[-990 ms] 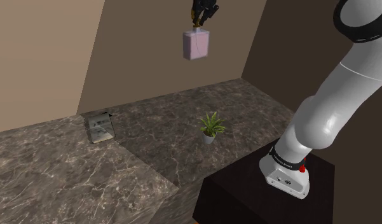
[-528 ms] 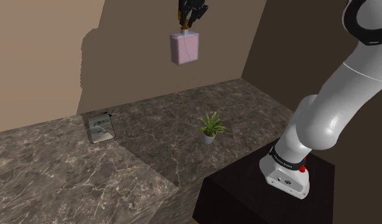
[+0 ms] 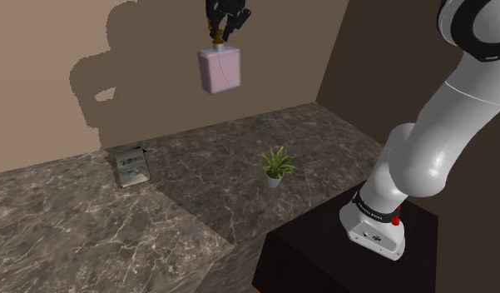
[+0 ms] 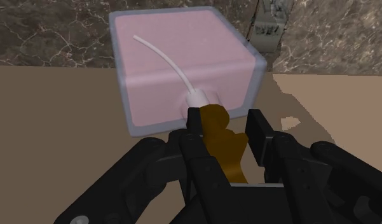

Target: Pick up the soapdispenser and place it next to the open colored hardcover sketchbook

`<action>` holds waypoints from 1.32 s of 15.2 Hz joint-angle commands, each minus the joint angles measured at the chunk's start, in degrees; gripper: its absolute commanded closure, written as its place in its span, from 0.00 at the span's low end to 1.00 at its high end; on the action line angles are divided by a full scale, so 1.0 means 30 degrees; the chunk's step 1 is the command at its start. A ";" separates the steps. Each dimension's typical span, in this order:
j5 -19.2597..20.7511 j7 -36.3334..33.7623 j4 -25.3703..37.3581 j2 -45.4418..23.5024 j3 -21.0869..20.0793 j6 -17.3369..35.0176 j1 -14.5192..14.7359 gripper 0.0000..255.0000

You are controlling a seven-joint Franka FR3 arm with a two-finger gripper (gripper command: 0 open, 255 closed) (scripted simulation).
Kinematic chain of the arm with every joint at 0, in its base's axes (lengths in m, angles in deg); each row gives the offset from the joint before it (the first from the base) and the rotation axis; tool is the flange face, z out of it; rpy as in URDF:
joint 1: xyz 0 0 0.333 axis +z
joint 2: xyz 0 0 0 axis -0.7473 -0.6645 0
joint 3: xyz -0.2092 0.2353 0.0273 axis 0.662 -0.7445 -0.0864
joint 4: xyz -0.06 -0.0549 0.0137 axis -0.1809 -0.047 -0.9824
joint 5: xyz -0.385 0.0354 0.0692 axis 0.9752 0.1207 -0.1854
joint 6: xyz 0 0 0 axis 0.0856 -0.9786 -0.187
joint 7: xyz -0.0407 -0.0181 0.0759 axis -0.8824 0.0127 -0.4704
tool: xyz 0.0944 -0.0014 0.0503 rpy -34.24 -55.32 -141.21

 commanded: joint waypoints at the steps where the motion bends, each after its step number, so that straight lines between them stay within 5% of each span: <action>1: 0.0265 -0.0959 0.0669 -0.0388 -0.0476 -0.0171 0.0385 1.00; 8: 0.1368 -0.4087 0.2945 -0.2285 -0.1980 -0.0345 0.1869 1.00; 20: 0.1253 -0.3918 -0.1137 -0.1520 -0.1970 0.2970 0.1859 1.00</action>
